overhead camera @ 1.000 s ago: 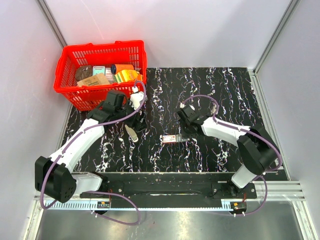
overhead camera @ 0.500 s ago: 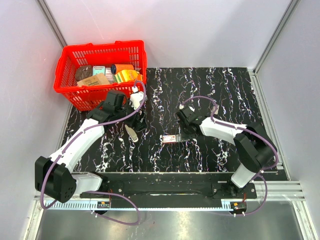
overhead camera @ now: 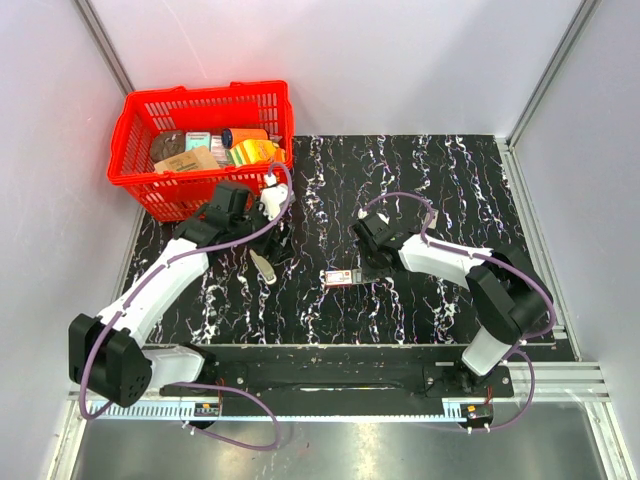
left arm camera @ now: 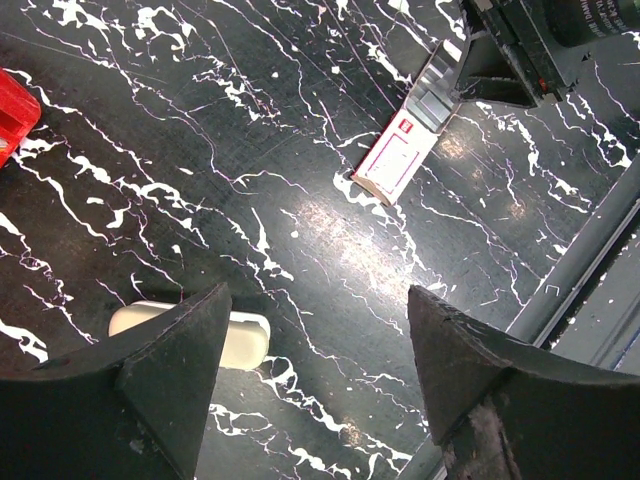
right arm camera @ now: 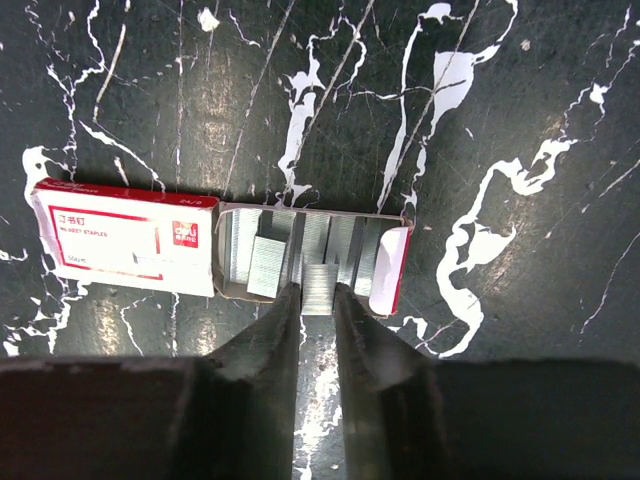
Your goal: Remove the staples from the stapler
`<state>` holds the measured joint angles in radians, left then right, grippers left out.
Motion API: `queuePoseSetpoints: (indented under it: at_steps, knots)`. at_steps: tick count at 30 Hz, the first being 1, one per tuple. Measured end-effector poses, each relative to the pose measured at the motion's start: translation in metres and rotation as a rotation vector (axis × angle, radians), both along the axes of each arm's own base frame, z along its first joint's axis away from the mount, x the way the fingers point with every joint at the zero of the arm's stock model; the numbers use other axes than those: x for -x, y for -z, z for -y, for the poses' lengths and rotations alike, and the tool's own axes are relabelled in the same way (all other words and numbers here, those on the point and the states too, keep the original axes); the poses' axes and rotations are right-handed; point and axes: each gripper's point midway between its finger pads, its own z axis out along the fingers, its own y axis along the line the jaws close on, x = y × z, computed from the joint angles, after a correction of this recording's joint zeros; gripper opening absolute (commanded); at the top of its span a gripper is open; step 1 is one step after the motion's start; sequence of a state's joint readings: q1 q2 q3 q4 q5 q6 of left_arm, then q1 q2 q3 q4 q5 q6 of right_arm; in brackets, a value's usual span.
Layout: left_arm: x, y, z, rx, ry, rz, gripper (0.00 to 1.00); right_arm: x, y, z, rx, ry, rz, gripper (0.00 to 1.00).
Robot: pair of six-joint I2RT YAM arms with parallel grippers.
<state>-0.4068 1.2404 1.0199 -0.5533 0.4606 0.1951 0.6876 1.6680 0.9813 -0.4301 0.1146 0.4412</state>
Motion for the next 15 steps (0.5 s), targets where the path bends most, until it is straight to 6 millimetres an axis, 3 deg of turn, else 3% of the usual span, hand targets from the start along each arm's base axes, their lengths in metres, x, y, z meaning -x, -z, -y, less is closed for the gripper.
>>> queuePoseSetpoints:
  at_steps: [7,15]
  knots:
    - [0.0016,-0.0036,0.0010,0.001,0.011,0.017,0.79,0.0003,0.0002,-0.0003,-0.001,0.000,-0.002,0.33]
    - [0.0054,-0.0033,0.0060,-0.009,0.040,0.030,0.79,0.0008,-0.0026,-0.0015,-0.011,-0.003,-0.001,0.28]
